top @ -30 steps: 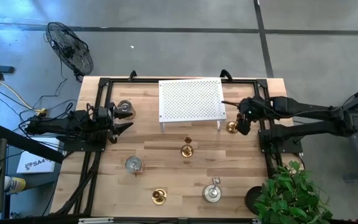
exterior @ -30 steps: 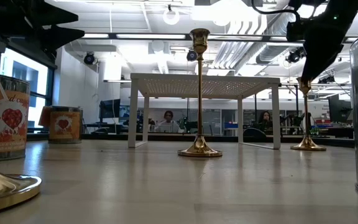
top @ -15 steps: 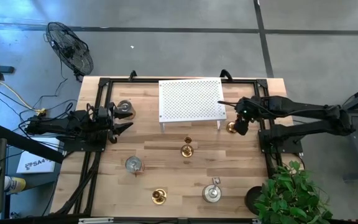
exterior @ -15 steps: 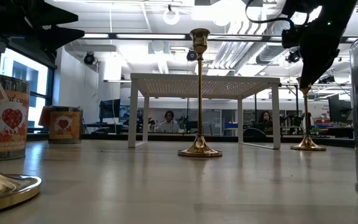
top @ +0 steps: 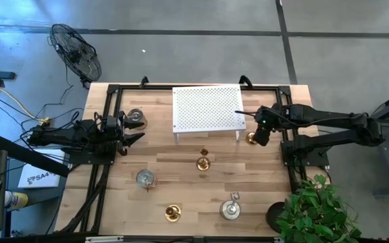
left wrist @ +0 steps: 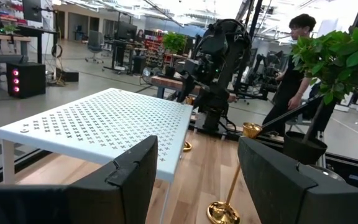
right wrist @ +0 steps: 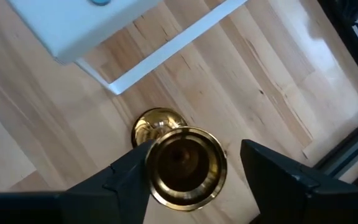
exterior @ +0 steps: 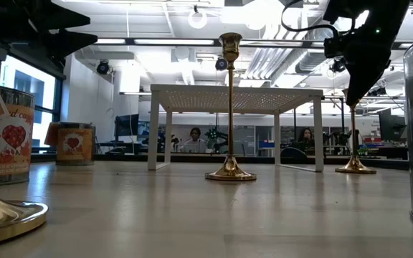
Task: Pick & Place candle stick holders
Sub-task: Put the right gold candle holder on the shelf
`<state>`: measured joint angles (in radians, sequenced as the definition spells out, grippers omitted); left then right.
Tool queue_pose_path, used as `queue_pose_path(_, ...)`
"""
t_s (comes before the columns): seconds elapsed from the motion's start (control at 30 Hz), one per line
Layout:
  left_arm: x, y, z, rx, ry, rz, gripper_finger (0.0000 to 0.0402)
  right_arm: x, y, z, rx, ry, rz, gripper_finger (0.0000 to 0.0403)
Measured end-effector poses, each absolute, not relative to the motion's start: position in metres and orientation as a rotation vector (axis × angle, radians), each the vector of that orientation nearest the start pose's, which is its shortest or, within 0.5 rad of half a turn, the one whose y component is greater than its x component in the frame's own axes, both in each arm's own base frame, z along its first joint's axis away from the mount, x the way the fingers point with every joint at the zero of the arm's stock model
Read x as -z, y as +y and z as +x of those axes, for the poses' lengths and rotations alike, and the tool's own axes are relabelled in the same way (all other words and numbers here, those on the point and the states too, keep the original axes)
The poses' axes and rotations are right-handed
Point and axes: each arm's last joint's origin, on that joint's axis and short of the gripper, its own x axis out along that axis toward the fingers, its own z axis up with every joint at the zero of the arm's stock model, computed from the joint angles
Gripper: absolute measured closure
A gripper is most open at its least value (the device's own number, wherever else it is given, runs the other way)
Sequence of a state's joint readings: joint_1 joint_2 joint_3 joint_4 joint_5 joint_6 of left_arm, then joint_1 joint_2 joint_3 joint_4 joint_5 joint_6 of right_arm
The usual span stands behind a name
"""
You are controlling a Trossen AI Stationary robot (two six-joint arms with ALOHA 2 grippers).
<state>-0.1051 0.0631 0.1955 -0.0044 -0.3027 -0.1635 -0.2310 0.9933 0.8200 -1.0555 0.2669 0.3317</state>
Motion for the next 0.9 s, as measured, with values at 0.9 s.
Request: queue_pose_path(0.9,-0.2241,-0.0004,0.0865,-0.189,-0.141,-0.188,0.0181,-0.2514,-0.0411,0.1548,0.559,1.172,0.22,0.0278)
